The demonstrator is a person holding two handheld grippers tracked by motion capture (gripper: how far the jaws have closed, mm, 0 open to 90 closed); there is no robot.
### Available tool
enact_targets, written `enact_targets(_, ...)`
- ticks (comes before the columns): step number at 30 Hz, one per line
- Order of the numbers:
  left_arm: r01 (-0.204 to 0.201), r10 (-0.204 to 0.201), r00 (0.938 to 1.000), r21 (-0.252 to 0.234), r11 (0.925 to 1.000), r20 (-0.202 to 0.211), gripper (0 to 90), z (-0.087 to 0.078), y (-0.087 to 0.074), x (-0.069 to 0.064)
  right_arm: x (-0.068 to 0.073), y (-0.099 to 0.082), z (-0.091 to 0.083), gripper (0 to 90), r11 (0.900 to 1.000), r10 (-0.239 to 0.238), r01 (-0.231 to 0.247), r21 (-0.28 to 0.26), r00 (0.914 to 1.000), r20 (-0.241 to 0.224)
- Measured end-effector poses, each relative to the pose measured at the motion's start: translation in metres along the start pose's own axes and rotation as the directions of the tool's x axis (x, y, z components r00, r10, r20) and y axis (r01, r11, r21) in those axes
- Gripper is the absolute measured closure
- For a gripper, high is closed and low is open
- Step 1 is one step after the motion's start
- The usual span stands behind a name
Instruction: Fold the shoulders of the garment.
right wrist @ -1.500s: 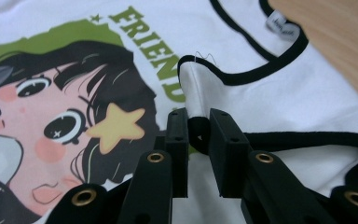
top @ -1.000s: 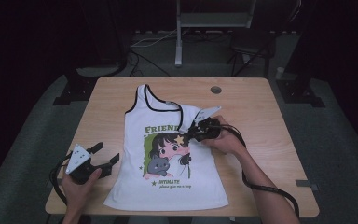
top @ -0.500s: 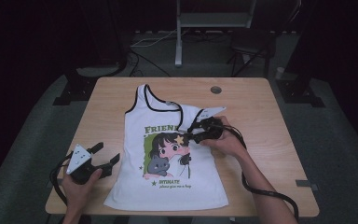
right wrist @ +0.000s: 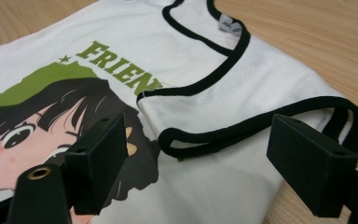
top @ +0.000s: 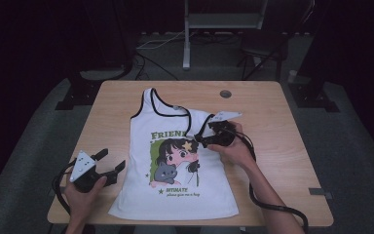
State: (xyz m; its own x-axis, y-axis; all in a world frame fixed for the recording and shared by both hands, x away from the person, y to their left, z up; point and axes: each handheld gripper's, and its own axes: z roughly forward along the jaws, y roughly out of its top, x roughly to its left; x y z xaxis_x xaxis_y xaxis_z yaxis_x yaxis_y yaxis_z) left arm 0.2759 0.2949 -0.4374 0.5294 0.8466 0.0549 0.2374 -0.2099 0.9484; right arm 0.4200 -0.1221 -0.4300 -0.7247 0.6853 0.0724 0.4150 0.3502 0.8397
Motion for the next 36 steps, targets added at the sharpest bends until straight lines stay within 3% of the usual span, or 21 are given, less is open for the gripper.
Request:
enact_targets(3, -0.002, 0.002, 1.0000, 0.000, 1.0000, 0.000, 21.3, 0.000, 0.000, 0.000, 0.000, 0.001, -0.002, 13.8, 0.9998, 0.018, -0.018, -0.004, 0.9996, 0.020)
enact_targets(15, -0.008, 0.008, 1.0000, 0.003, 1.0000, -0.003, 21.3, 0.000, 0.000, -0.001, 0.001, -0.002, -0.011, 13.1, 0.9979, 0.058, -0.057, -0.030, 0.9974, 0.043)
enact_targets(36, -0.005, 0.005, 1.0000, 0.002, 1.0000, -0.007, 21.3, 0.000, 0.000, -0.001, 0.009, -0.007, -0.031, 13.0, 0.9957, 0.072, -0.069, -0.062, 0.9961, 0.051)
